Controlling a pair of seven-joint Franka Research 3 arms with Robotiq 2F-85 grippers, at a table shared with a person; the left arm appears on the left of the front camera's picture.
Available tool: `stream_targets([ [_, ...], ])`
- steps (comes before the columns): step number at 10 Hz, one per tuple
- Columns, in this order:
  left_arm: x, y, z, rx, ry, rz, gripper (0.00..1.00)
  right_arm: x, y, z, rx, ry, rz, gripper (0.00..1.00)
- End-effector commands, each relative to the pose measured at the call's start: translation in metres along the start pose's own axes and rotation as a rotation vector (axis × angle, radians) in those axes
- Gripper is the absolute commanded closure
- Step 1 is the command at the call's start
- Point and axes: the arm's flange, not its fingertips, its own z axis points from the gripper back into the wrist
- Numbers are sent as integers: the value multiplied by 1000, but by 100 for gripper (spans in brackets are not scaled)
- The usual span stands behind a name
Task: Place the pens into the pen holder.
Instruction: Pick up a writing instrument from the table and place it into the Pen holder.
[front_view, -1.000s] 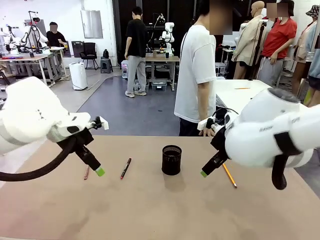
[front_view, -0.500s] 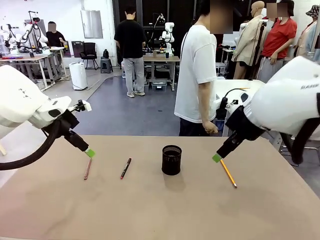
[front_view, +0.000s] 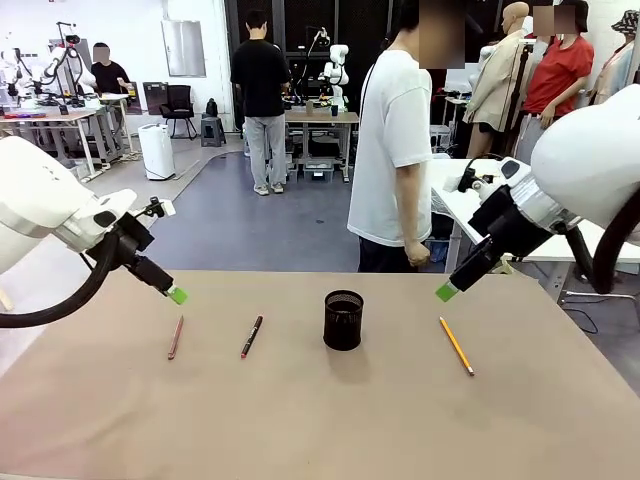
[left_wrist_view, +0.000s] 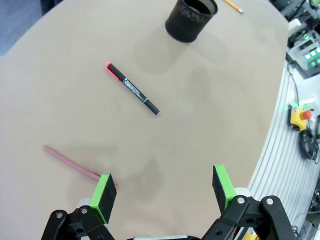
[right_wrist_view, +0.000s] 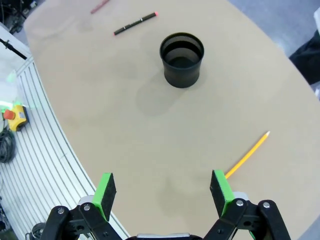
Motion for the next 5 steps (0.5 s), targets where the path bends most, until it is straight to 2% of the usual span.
stream_targets([
  [1,-4,-6,-1,6,13,-14,0,2,5,0,-9,6,-1,0],
  [4,1,-2,-2,3,8,-2,0,0,1,-1,-13,12,3,0],
  [5,3,2,9,77,-41,-46,0,1,1,4,147,8,98,0],
])
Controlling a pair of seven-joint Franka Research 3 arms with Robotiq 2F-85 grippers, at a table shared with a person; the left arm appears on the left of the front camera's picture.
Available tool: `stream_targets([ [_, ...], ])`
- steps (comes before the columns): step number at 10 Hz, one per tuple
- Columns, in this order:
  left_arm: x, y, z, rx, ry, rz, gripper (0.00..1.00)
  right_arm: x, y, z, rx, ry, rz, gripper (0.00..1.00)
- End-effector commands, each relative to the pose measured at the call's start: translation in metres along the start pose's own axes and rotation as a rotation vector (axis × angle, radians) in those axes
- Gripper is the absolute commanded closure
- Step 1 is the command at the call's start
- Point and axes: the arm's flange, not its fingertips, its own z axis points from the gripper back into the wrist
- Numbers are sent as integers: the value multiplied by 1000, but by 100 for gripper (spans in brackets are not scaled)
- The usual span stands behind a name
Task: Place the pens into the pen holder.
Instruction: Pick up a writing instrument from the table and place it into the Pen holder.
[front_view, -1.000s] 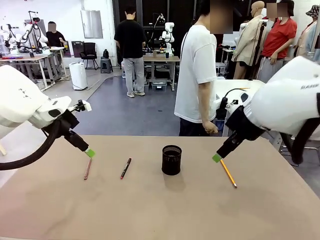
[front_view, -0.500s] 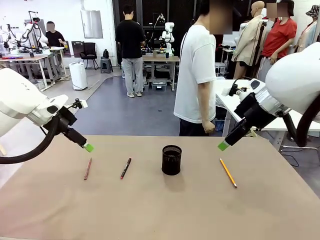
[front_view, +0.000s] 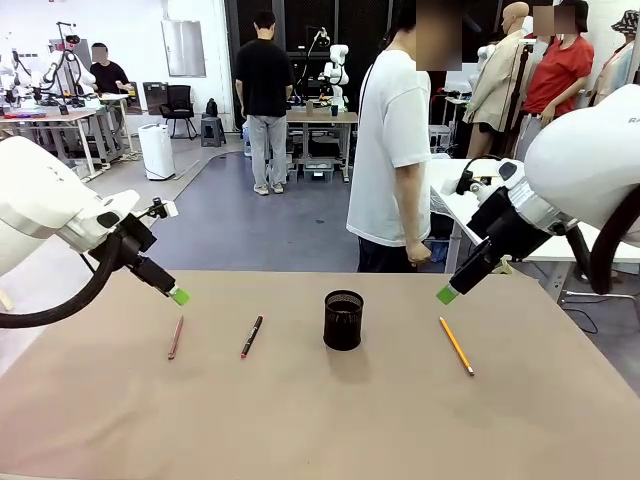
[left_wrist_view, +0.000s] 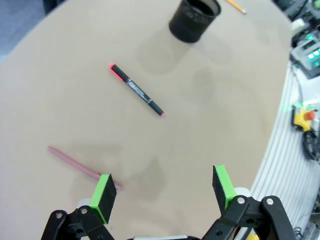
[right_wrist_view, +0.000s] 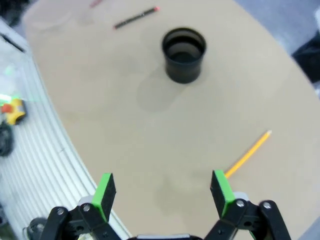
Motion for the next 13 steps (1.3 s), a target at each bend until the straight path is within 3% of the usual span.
stream_targets([
  [1,4,9,29,70,-89,-73,0,-1,-7,17,181,-79,120,0],
  [3,9,13,58,131,-148,-96,0,0,-11,35,225,-128,157,0],
  [6,13,14,96,240,-201,-135,0,4,-10,61,112,-182,168,0],
  [13,16,-8,142,130,-245,-175,0,-11,-32,91,40,-222,194,0],
])
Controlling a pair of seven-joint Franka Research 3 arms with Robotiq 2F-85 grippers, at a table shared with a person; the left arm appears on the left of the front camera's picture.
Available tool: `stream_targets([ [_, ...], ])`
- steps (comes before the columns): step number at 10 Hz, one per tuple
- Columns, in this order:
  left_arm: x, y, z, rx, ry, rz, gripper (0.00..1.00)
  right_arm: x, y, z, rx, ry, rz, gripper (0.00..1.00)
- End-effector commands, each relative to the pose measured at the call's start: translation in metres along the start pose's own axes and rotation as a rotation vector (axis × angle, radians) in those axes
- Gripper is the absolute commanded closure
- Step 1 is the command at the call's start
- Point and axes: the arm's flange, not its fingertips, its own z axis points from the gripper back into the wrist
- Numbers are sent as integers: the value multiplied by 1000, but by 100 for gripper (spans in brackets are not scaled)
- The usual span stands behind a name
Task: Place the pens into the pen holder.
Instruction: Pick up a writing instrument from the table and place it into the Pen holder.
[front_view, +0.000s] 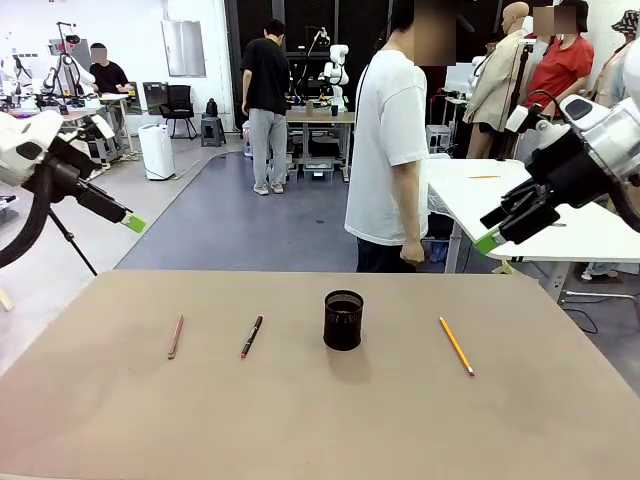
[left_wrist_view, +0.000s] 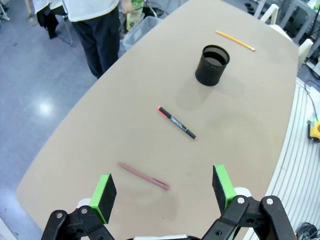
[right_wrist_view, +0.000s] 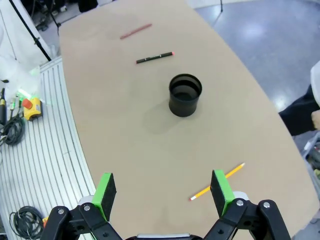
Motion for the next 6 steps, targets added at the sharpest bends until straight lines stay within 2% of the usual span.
stream_targets([
  [1,2,-3,11,-27,-50,-30,0,-8,-12,4,-3,-28,17,0],
  [6,11,-19,20,-60,-65,-55,0,-10,-30,25,7,-30,4,0],
])
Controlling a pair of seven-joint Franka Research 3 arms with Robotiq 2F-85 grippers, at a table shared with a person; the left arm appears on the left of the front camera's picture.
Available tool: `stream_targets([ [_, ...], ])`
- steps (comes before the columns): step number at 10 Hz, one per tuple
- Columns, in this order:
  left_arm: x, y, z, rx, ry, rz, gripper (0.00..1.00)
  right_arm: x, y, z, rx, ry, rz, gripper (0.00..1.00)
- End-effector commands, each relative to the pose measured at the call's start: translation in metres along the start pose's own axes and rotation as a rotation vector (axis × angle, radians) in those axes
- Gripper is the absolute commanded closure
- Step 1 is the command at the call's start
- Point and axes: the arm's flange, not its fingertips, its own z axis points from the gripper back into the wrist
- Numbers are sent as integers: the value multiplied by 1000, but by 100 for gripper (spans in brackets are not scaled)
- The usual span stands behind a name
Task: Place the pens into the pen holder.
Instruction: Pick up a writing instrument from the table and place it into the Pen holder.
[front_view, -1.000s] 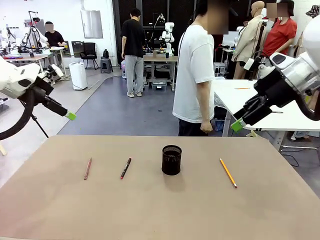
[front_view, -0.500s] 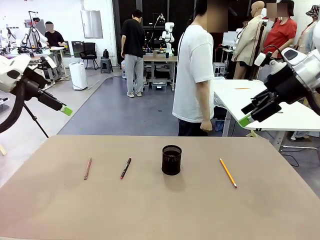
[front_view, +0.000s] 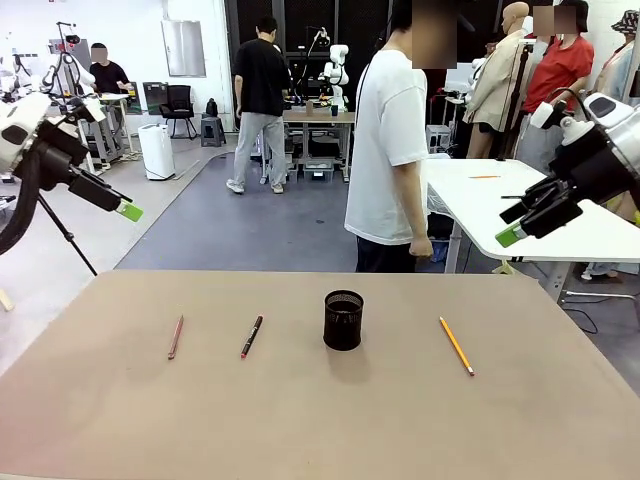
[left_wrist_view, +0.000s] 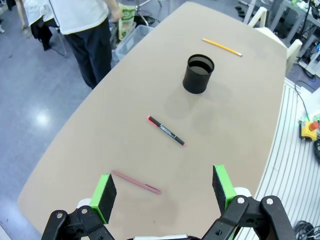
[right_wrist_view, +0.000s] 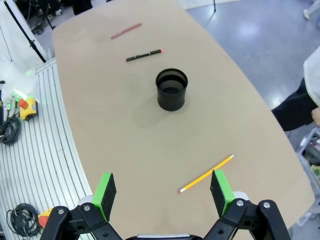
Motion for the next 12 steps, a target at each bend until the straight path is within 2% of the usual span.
stream_targets([
  [1,-1,-2,1,-34,-34,-28,0,5,-9,8,22,-21,17,0],
  [4,-4,-7,-1,-55,-37,-33,0,13,-8,8,7,-9,14,0],
  [5,2,-5,-1,-25,-2,-14,0,13,-8,7,-8,-15,17,0],
  [12,2,-5,-1,-25,-2,-14,0,9,-4,8,-1,0,8,0],
])
